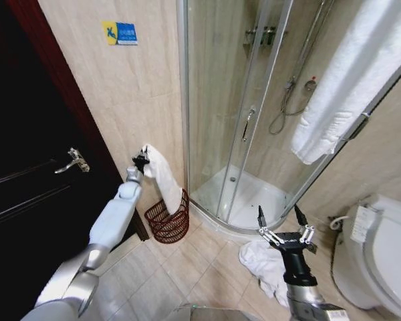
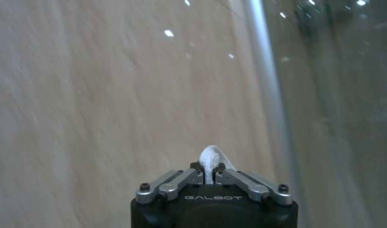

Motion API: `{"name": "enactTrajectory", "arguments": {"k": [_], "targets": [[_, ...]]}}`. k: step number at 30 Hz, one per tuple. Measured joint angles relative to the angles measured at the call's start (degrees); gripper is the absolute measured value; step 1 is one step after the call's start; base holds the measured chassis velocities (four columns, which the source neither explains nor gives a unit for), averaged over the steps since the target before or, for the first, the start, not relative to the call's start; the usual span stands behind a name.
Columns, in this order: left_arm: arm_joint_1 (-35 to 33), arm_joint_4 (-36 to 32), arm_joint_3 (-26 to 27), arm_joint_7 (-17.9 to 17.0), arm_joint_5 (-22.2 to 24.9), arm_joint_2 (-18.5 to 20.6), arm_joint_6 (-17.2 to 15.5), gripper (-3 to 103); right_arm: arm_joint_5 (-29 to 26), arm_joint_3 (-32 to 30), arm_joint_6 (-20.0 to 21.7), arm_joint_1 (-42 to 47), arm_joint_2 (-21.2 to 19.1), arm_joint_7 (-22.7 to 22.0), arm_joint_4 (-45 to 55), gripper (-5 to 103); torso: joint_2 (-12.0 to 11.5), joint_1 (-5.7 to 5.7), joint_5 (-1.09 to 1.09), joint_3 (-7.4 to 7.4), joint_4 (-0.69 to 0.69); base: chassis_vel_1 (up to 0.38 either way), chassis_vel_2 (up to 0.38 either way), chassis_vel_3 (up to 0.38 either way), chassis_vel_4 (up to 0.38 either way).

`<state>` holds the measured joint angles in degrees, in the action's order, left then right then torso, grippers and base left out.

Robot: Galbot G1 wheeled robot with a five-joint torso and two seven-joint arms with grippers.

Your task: Discard the used towel into the hamper.

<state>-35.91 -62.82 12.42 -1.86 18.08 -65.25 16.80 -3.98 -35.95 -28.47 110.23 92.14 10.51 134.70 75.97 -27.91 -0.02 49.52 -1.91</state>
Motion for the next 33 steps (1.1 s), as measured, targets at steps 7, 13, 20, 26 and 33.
{"name": "enactTrajectory", "arguments": {"k": [7, 13, 20, 26, 33], "targets": [[-2.18, 6.91, -2.8, 5.09, -2.48, -3.5, 3.72, 4, -0.41, -0.69, -0.27, 0.07, 0.0, -0.01, -0.41, 100, 0.0, 0.0, 0.02, 0.0, 0.01, 0.0, 0.0, 0.0, 0.0], [-1.36, 11.91, -4.33, 7.14, -4.4, -5.38, 4.95, 4, -0.59, -0.97, -0.27, 0.17, 0.0, -0.04, -0.42, 100, 0.0, 0.0, 0.03, 0.0, 0.0, 0.0, 0.0, 0.0, 0.0], [2.73, 22.8, -8.39, 8.37, -8.63, -7.82, 6.53, 4, -0.59, -1.31, -0.27, 0.3, 0.0, -0.08, -0.53, 100, 0.0, 0.0, 0.03, 0.01, 0.01, 0.0, 0.0, 0.0, 0.0], [5.14, 27.34, -10.76, 7.19, -10.02, -9.08, 3.25, 4, -0.57, -1.38, -0.56, 0.34, 0.0, -0.11, -0.93, 100, 0.0, 0.0, 0.03, 0.01, 0.0, 0.0, 0.0, 0.0, 0.0], [8.73, 34.6, -11.46, 3.5, -15.76, -11.06, -1.36, 4, -0.47, -1.32, -0.68, 0.26, 0.0, -0.19, -1.43, 100, 0.0, 0.0, 0.02, 0.01, 0.0, 0.0, 0.0, 0.0, 0.0]]}}
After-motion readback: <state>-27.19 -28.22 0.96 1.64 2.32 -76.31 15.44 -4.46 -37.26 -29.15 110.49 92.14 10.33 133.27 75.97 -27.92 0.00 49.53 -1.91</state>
